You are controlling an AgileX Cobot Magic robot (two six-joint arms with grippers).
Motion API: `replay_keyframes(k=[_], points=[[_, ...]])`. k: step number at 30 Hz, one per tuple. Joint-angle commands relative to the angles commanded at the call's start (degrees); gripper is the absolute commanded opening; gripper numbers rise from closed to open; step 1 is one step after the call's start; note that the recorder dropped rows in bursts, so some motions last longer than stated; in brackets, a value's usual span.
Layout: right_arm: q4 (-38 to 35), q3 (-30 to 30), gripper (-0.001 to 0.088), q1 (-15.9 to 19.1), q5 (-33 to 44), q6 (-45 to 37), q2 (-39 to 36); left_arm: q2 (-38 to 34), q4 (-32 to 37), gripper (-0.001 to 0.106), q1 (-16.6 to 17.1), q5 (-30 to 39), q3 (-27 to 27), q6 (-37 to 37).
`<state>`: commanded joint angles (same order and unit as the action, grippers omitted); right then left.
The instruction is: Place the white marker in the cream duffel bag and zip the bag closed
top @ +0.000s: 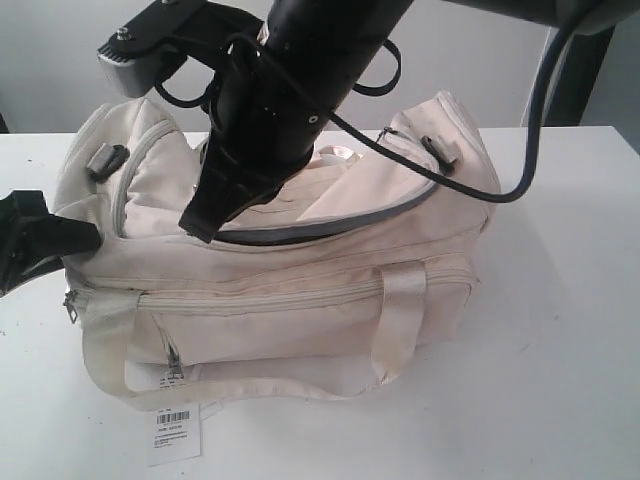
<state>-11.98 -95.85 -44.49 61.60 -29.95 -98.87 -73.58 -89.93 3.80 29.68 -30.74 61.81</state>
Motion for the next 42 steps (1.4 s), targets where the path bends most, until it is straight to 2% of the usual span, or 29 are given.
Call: replay_keyframes(k=[1, 2, 19, 42], points=[[0.0, 0.0, 0.0, 0.0, 0.63, -0.43, 0.0, 0.0, 0.0, 0.006, 0.0, -0.47, 0.0, 0.12], [0.0, 0.0, 0.0, 0.0, 1.1, -1.51, 0.0, 0.0, 0.0, 0.0, 0.0, -0.73, 0.0, 0.36], [5.43, 0.0, 0.0, 0.0, 8.24, -1.25, 1.05, 0.0, -3.03, 0.0, 0.0, -1.63, 0.0, 3.04], [11.3, 0.0, 0.0, 0.0, 8.36, -1.25, 3.27, 0.0, -3.03, 0.0, 0.0, -3.08, 0.0, 3.04]])
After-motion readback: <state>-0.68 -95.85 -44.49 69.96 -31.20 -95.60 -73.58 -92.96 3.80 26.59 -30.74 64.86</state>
